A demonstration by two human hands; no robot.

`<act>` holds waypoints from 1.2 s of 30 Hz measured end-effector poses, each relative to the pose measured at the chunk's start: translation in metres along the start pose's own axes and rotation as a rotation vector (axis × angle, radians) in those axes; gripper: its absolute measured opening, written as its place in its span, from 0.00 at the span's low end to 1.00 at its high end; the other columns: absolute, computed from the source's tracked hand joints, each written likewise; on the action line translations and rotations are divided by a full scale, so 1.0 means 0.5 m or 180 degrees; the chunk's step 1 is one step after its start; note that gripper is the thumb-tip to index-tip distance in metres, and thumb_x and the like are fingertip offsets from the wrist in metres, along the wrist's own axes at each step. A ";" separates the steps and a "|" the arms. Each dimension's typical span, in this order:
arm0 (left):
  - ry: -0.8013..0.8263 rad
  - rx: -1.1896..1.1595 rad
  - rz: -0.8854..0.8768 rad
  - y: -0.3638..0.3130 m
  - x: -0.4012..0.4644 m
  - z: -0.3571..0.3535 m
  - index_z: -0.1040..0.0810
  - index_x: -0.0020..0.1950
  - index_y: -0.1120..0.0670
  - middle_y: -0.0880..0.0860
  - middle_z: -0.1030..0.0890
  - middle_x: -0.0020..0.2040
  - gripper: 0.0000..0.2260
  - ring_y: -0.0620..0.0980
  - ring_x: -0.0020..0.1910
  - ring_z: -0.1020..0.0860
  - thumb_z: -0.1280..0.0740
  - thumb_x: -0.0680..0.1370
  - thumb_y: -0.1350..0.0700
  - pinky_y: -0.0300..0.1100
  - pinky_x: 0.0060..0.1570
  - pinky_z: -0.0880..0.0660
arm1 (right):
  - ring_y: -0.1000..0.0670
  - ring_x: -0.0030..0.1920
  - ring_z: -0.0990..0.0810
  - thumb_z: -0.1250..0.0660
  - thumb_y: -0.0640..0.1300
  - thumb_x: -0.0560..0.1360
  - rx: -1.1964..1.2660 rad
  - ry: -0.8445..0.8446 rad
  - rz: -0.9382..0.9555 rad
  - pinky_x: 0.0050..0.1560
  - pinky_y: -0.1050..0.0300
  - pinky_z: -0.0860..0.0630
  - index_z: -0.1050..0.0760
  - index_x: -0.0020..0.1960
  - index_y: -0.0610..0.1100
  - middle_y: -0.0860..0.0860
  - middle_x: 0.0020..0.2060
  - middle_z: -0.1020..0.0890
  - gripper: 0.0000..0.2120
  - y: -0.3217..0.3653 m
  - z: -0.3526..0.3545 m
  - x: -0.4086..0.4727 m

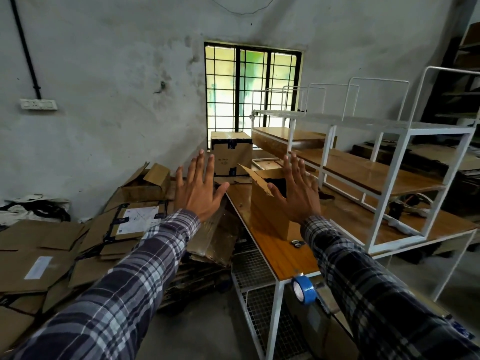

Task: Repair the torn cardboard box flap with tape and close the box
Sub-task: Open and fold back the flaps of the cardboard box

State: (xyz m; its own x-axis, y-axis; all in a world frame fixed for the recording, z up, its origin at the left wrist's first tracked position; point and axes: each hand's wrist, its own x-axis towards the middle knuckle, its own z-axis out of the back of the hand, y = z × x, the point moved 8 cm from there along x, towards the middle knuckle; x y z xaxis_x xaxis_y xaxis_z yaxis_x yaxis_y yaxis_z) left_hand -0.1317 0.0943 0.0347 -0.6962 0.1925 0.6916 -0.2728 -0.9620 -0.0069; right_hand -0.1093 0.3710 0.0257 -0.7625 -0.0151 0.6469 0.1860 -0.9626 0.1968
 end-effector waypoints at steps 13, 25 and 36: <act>0.0044 -0.0236 -0.0254 0.023 0.225 -0.263 0.57 0.85 0.51 0.55 0.55 0.86 0.37 0.57 0.83 0.47 0.56 0.83 0.30 0.64 0.79 0.53 | 0.47 0.84 0.61 0.53 0.74 0.80 -0.0215 0.0022 -0.0263 0.82 0.36 0.54 0.64 0.85 0.53 0.52 0.85 0.62 0.43 -0.127 -0.177 0.182; 0.0223 -0.0461 -0.0615 0.008 0.430 -0.511 0.57 0.85 0.51 0.56 0.56 0.85 0.39 0.58 0.83 0.47 0.56 0.81 0.29 0.65 0.79 0.48 | 0.48 0.85 0.60 0.50 0.71 0.83 -0.0394 0.0001 -0.0587 0.83 0.37 0.54 0.62 0.86 0.53 0.52 0.85 0.61 0.41 -0.265 -0.317 0.335; 0.0484 -0.0441 -0.0772 -0.077 0.555 -0.734 0.55 0.85 0.51 0.56 0.53 0.85 0.37 0.58 0.83 0.46 0.52 0.82 0.31 0.65 0.78 0.49 | 0.49 0.84 0.61 0.51 0.72 0.82 -0.0375 0.0218 -0.0903 0.82 0.35 0.52 0.65 0.85 0.55 0.54 0.85 0.61 0.41 -0.495 -0.450 0.434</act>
State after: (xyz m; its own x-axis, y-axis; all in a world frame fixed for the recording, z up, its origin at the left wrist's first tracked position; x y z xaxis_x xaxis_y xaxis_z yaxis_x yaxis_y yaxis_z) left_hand -0.5580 0.2555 -0.0381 -0.6881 0.4498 0.5694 -0.5235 -0.8511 0.0396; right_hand -0.4603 0.5450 -0.0484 -0.8144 0.2442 0.5264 -0.1101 -0.9557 0.2730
